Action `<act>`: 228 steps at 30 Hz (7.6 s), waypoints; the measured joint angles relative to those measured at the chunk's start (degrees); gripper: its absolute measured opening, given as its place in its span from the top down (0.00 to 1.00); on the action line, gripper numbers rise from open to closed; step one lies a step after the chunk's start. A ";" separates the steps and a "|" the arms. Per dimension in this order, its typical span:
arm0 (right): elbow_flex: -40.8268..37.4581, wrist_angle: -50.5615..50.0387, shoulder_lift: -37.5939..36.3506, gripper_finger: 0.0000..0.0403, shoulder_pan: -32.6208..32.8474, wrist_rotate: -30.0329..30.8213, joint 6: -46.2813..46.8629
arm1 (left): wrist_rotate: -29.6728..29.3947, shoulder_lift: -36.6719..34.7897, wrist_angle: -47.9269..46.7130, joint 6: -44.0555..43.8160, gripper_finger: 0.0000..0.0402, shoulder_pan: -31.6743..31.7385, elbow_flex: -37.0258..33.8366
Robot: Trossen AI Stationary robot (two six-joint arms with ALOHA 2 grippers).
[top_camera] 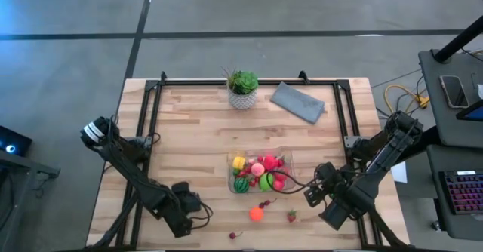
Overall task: Pick and placing Produce into tupperware
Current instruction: Put the strawberry into the transparent bin
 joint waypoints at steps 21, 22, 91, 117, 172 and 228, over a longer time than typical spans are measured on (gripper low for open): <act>0.00 0.55 -0.03 0.41 0.00 -2.89 1.47 | -12.94 -0.61 8.90 27.03 0.26 2.40 1.50; 0.00 0.70 -0.04 0.41 0.00 -3.14 1.51 | -13.32 -0.61 12.37 31.27 0.26 3.05 1.38; -1.07 0.67 -0.04 0.42 4.17 -8.94 0.52 | -9.99 19.10 30.67 46.16 0.77 10.82 9.05; -1.07 -2.99 -2.13 0.42 4.70 -4.35 0.88 | -16.66 2.76 9.56 46.14 0.77 21.47 18.05; -6.95 32.37 2.34 0.26 7.33 0.54 -0.11 | 2.94 -2.21 -27.32 -9.13 0.36 15.84 17.99; 3.61 32.78 23.93 0.53 -7.03 -19.59 0.40 | -4.39 -2.14 -34.73 -27.39 0.36 -3.10 9.35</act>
